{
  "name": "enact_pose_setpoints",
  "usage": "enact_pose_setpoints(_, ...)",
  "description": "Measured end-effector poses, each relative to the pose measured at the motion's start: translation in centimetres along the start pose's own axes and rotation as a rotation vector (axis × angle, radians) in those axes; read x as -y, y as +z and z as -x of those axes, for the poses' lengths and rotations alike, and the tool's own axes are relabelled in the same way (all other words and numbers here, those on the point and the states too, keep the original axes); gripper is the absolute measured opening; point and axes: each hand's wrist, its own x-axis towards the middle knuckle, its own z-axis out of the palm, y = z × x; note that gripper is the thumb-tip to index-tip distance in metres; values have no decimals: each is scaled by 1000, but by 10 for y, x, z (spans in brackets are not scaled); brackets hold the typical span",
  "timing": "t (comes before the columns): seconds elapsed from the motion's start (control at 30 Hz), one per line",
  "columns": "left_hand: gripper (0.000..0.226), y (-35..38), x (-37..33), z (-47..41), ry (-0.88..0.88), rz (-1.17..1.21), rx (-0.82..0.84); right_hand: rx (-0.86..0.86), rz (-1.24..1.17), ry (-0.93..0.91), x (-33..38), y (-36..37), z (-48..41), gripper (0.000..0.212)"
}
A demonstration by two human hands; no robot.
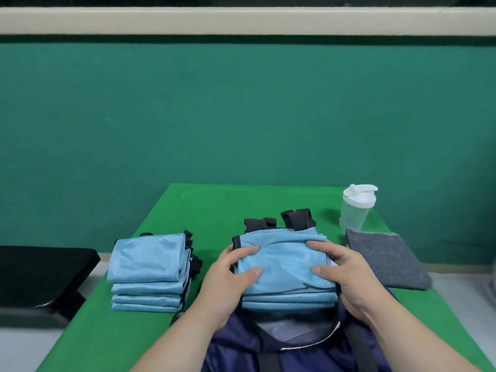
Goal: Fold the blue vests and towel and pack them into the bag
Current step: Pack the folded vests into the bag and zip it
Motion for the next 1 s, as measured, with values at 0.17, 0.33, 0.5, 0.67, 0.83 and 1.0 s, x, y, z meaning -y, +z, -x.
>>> enact_pose_setpoints(0.17, 37, 19, 15, -11, -53, -30, 1, -32, 3, 65, -19, -16, -26, 53)
enact_pose_setpoints(0.33, 35, 16, 40, -16, -63, -100, -16, -29, 48, 109, -53, -15, -43, 55)
enact_pose_setpoints(0.5, 38, 15, 67, -9, -95, -299, 71, -38, 130, 153, -79, -19, -34, 53)
enact_pose_setpoints(0.67, 37, 12, 64, -10, -94, -441, 137, 35, 599, 93, -72, -16, -37, 52)
enact_pose_setpoints(0.83, 41, 4, 57, -1, -13, -556, 173, -40, 1276, -179, -55, 5, -24, 41)
enact_pose_setpoints(1.0, 40, -11, 60, -1, 61, -556, 57, 50, 1548, -381, -72, 59, -6, 49)
